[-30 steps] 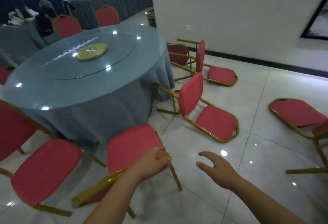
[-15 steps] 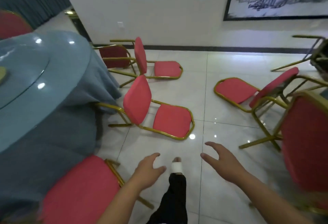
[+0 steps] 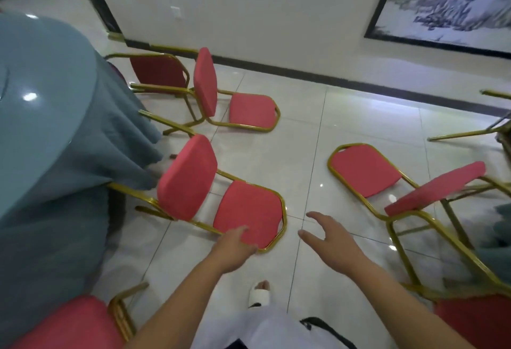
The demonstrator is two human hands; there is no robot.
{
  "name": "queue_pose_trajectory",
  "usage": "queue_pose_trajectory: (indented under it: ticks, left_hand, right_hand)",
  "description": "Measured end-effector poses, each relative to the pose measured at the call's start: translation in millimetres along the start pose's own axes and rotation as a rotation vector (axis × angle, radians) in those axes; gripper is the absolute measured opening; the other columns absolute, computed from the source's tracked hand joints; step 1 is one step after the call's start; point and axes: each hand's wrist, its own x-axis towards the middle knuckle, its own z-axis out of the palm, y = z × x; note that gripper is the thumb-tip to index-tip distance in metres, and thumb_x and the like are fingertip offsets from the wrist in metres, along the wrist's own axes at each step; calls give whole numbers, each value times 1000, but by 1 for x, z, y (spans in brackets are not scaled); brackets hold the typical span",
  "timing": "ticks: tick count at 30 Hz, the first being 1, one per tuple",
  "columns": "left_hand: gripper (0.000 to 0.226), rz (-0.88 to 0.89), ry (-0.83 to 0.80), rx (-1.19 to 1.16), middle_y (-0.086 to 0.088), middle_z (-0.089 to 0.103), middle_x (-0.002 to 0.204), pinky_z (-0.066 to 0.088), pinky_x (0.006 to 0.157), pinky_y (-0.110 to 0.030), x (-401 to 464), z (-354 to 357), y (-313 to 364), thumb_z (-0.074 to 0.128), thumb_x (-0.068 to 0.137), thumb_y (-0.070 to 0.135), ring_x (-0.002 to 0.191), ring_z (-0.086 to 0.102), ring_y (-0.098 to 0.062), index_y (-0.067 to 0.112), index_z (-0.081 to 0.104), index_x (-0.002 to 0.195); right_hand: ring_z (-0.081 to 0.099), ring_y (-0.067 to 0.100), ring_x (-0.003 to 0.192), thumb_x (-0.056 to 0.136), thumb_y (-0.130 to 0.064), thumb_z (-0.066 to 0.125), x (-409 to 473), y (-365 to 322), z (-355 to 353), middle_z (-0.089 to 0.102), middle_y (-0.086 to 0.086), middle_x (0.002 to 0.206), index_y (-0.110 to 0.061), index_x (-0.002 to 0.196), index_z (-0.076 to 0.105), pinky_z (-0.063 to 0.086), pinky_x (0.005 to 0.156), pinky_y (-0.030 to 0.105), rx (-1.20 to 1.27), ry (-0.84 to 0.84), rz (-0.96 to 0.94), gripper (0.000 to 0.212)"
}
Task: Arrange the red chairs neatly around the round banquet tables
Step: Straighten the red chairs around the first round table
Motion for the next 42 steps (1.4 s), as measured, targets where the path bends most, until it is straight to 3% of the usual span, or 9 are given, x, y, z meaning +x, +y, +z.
queue_pose_trajectory:
  ticks: [5,11,17,22,29,35,40,42]
  left_hand:
    - [66,-50,61,-52,-4,42,152,35,114,-37,55,-24,44,67,89,39,139,40,-23,23,42,148]
    - [69,-234,208,-368,3,42,151,37,112,-34,100,-20,72,68,90,35,136,44,-18,25,37,150]
    - [63,-500,432,-637,2,41,144,33,107,-27,96,15,121,61,96,29,140,37,-20,23,32,152]
    - [71,-655,471,-700,-5,29,159,29,114,-28,95,65,146,64,94,32,142,34,-21,22,26,154]
    - [71,-747,475,-823,-3,29,158,27,117,-31,102,123,158,63,94,34,142,32,-21,23,27,155]
    - [63,-844,419,-977,-10,42,148,43,97,-27,128,155,121,65,91,31,123,51,-22,22,38,148]
    - [58,-934,368,-1074,-13,43,148,38,90,-24,169,182,69,62,93,26,122,51,-23,17,41,146]
    - [57,-957,374,-1088,-13,46,144,38,88,-23,193,193,42,62,93,25,111,52,-20,16,42,146]
  right_hand:
    - [40,14,136,91,-58,54,73,2,-47,43,-8,149,-34,145,40,32,113,39,-29,-59,-42,60]
    - [39,14,136,91,-58,56,188,13,-92,43,-8,148,-36,143,42,31,114,39,-74,-236,-159,57]
    - [46,17,130,93,-54,56,287,-6,-145,48,-4,144,-33,142,44,36,108,37,-261,-489,-383,55]
    - [43,19,134,92,-58,54,345,-29,-167,45,-5,148,-34,143,42,35,110,41,-390,-595,-517,58]
    - [42,21,135,92,-56,56,364,-32,-146,42,-1,151,-31,146,40,35,112,43,-492,-762,-487,62]
    - [45,22,131,91,-53,59,367,-22,-116,44,1,146,-30,144,42,38,108,39,-540,-779,-387,60]
    - [45,21,132,90,-54,60,397,2,-59,45,0,145,-31,143,43,35,111,41,-561,-797,-372,61]
    - [46,23,131,90,-51,62,421,19,-26,45,4,147,-28,143,44,38,107,39,-587,-800,-324,61]
